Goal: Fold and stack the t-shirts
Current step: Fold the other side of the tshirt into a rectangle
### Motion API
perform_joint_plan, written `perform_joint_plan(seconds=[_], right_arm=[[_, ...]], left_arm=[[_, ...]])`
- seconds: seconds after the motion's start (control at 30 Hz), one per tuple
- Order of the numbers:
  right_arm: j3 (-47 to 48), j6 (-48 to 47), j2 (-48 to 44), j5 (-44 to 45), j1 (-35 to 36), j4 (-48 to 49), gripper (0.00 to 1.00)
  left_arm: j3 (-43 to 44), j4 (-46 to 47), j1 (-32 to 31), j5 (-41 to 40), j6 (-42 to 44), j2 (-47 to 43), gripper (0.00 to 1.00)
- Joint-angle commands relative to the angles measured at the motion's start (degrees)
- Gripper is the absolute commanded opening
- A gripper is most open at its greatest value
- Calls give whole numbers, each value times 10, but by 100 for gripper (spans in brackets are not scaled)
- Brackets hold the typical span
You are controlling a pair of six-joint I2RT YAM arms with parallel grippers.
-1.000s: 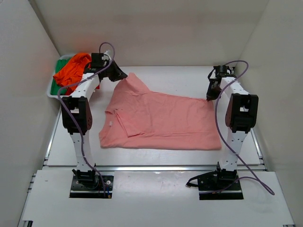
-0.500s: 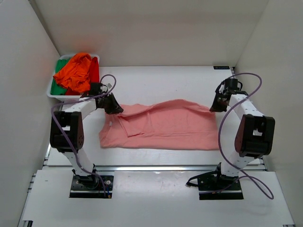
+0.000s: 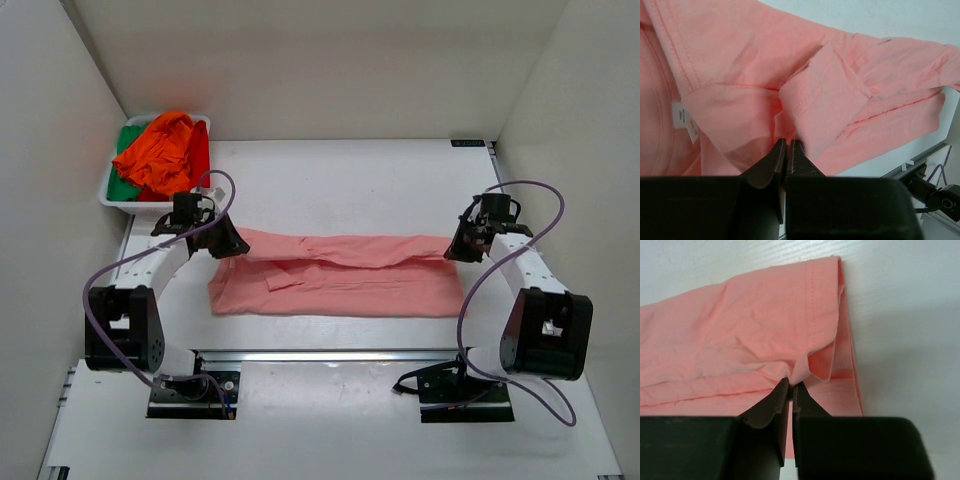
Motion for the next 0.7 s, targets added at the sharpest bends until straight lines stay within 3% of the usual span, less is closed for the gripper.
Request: perform_joint_plan(seconds=[0.0, 0.23, 0.67], right_arm=[[-25, 7, -34, -7, -6, 13, 0], [-53, -6, -44, -7, -15, 15, 0], [-57, -27, -9, 7, -35, 22, 0]], left_arm=[[-32, -19, -4, -6, 8, -65, 0], [-85, -37, -8, -25, 15, -124, 0], [-121, -20, 0, -82, 8, -116, 0]])
